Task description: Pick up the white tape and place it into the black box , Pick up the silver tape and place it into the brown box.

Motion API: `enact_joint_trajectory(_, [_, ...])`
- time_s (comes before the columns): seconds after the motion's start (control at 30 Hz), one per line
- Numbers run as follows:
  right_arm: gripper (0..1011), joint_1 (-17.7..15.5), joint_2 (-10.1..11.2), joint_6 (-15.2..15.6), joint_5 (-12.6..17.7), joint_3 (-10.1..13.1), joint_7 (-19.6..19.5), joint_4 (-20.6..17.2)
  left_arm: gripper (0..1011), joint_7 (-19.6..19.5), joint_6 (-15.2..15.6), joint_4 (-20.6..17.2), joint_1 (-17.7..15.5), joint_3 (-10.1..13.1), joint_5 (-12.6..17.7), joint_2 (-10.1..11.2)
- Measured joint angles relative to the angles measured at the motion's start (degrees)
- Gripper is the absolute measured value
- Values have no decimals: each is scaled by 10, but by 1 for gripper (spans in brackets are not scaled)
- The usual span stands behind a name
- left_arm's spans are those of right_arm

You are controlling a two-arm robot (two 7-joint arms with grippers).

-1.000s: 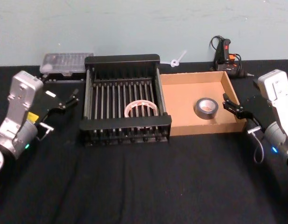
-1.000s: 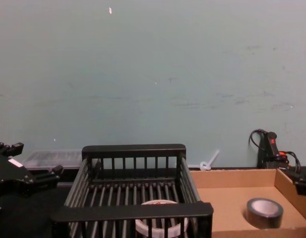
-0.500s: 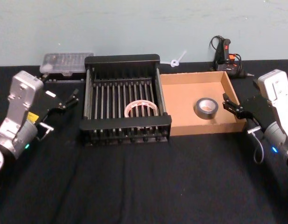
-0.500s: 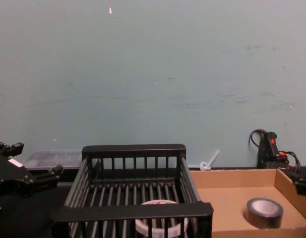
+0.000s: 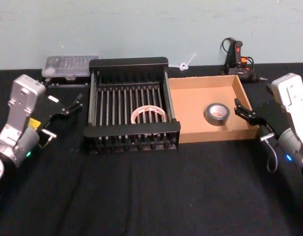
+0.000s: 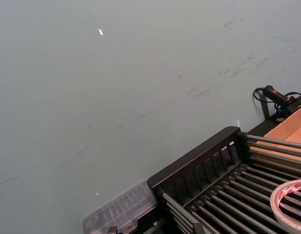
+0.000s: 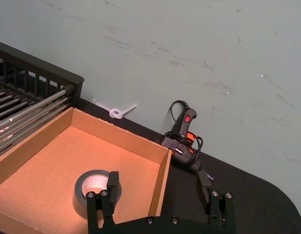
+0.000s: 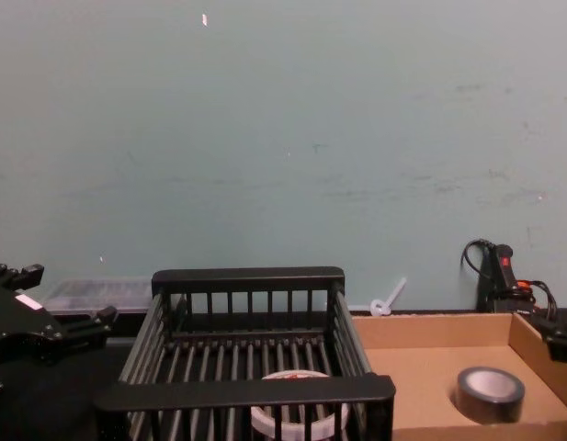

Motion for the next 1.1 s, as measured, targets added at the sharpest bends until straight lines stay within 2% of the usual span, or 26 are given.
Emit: enact_joint_trajectory(1.1, [1002, 0, 0, 0, 0, 0, 0, 0, 1001, 0, 0, 0, 0, 0, 0, 0])
